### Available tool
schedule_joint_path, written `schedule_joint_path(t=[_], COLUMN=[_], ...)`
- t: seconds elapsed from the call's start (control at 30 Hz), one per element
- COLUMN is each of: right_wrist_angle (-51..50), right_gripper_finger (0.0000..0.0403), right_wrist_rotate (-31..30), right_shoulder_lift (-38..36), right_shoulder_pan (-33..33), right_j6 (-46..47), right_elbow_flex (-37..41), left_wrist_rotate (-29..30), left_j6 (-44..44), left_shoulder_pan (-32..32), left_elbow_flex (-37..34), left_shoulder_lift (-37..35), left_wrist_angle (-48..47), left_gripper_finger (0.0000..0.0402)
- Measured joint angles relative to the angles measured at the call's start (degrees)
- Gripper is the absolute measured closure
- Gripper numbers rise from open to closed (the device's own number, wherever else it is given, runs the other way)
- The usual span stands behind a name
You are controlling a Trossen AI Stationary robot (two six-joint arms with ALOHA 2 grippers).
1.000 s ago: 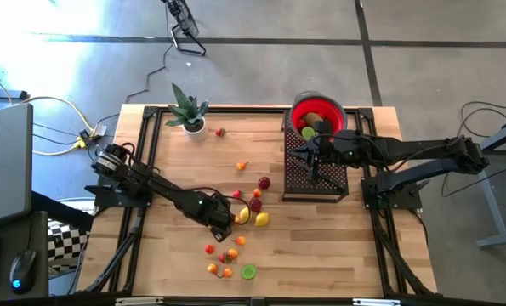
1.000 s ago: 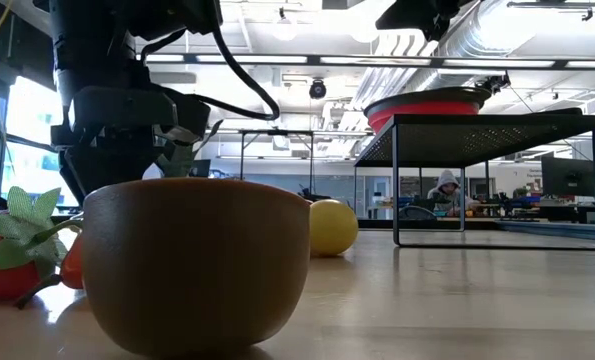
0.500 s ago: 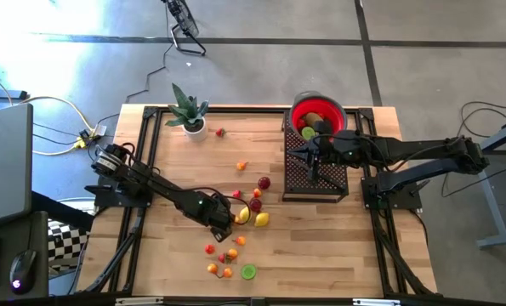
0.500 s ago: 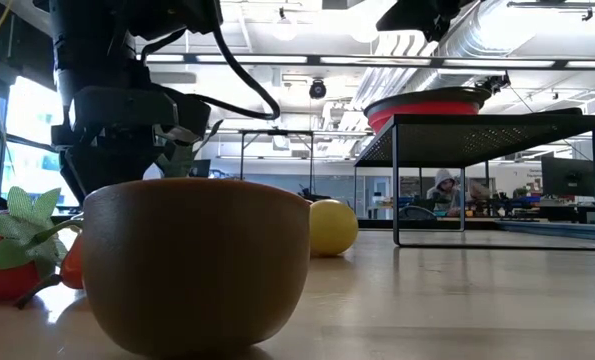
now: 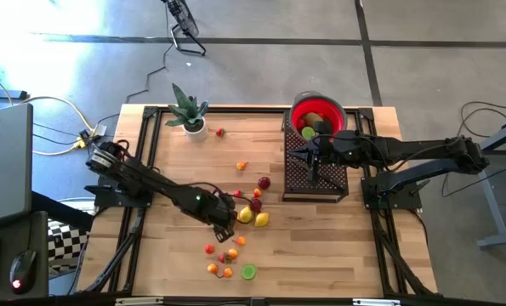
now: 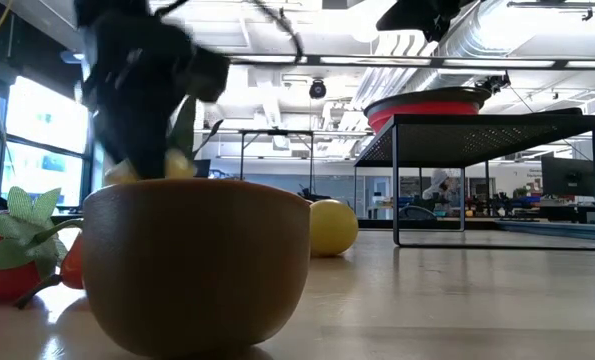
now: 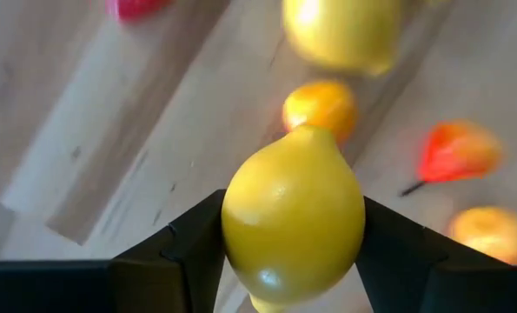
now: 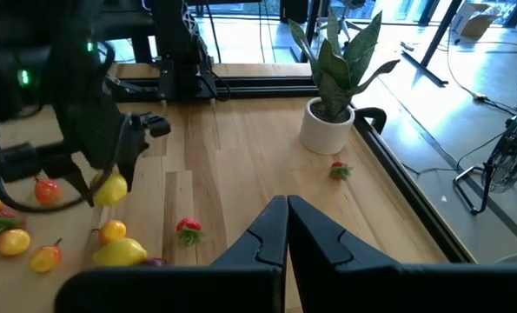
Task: Pick & Place Fruit
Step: Put the lemon into the strainer bowl on the shelf
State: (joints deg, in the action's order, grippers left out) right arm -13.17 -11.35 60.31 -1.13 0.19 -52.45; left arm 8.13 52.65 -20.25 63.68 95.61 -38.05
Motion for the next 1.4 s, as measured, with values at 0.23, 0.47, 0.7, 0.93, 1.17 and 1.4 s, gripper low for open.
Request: schedule_joint_path(t=[0.23,0.47,0.7,0.93,1.17,1.4], right_wrist_angle=[-1.07,-3.51,-3.34,-2.97,-2.34,-1.18], right_gripper_finger=[0.0398,0.0398,0.0398,0.0398,0.0398,0.0398], right_wrist_rotate=[0.00,-0.02,-0.30,-0.70,-1.81,-7.80], right_shoulder_lift=[-0.14,-0.44,-0.44,-0.44,-0.44,-0.44], right_shoulder_pan=[0.00,0.00,0.00,-0.02,-1.53,-4.20], right_j6=[-0.28,-0.43,-1.89,-4.23,-6.08,-6.54], right_elbow_flex=[0.00,0.02,0.02,0.02,0.02,0.02], left_wrist_rotate=[0.45,0.62,0.60,-2.16,-8.82,-16.45], left_j6=[-6.83,-14.39,-24.19,-34.87,-42.23,-45.52], left_shoulder_pan=[4.52,10.30,17.46,24.59,33.31,40.19], left_elbow_flex=[1.29,1.33,1.33,1.29,1.29,1.29], left_shoulder_lift=[-6.77,-13.10,-17.49,-19.48,-19.49,-19.49], left_wrist_angle=[-0.72,1.53,8.98,17.54,28.16,35.39], left_gripper_finger=[0.0198,0.0198,0.0198,0.0199,0.0199,0.0199])
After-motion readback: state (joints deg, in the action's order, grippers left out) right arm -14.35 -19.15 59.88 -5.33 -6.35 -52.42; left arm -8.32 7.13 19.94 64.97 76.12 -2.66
